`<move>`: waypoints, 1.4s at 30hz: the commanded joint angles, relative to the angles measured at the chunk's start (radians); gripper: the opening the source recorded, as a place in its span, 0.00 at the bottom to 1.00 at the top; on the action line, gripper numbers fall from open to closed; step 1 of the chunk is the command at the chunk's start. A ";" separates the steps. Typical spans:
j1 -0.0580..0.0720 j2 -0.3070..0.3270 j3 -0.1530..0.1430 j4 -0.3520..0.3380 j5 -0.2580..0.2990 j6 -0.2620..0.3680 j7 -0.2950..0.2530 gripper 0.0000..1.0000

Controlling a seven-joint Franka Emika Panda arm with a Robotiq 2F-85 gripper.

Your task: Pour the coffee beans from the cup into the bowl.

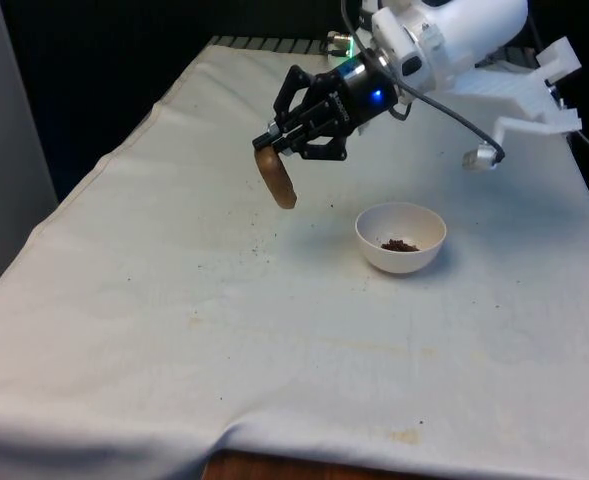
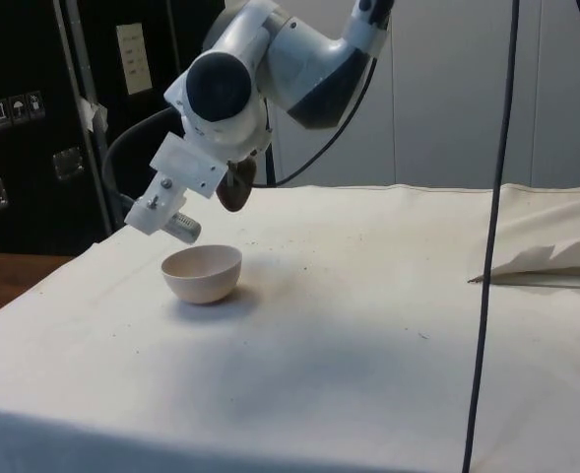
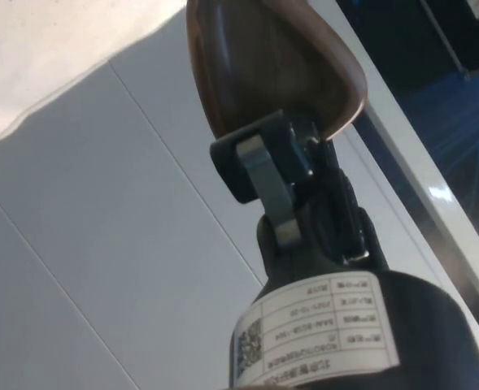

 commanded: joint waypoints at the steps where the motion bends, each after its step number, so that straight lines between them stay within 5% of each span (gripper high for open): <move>1: -0.009 0.000 0.001 0.002 0.013 0.023 -0.012 0.01; 3: 0.000 0.000 -0.006 0.001 0.009 0.014 -0.002 0.01; 4: -0.009 0.000 -0.005 0.004 0.021 0.036 -0.013 0.01; 12: -0.010 0.002 -0.036 0.011 0.052 0.106 -0.018 0.01; 13: 0.000 0.000 -0.038 0.008 0.038 0.086 -0.004 0.01; 14: -0.010 0.002 -0.039 0.011 0.055 0.114 -0.019 0.01; 20: -0.011 0.002 -0.062 0.013 0.077 0.160 -0.028 0.01; 21: 0.000 0.001 -0.069 0.012 0.069 0.146 -0.015 0.01; 22: -0.011 0.000 -0.071 0.012 0.084 0.175 -0.031 0.01; 26: -0.012 -0.002 -0.088 0.010 0.095 0.205 -0.037 0.01; 28: -0.011 -0.003 -0.101 0.010 0.109 0.226 -0.046 0.01; 29: 0.000 0.000 -0.105 0.013 0.097 0.208 -0.031 0.01; 30: -0.011 -0.003 -0.106 0.010 0.113 0.234 -0.050 0.01; 36: -0.012 -0.002 -0.133 0.010 0.141 0.283 -0.065 0.01; 37: -0.001 0.000 -0.138 0.013 0.131 0.267 -0.051 0.01; 38: -0.012 -0.001 -0.137 0.010 0.146 0.291 -0.068 0.01; 42: -0.012 0.000 -0.158 0.010 0.169 0.327 -0.082 0.01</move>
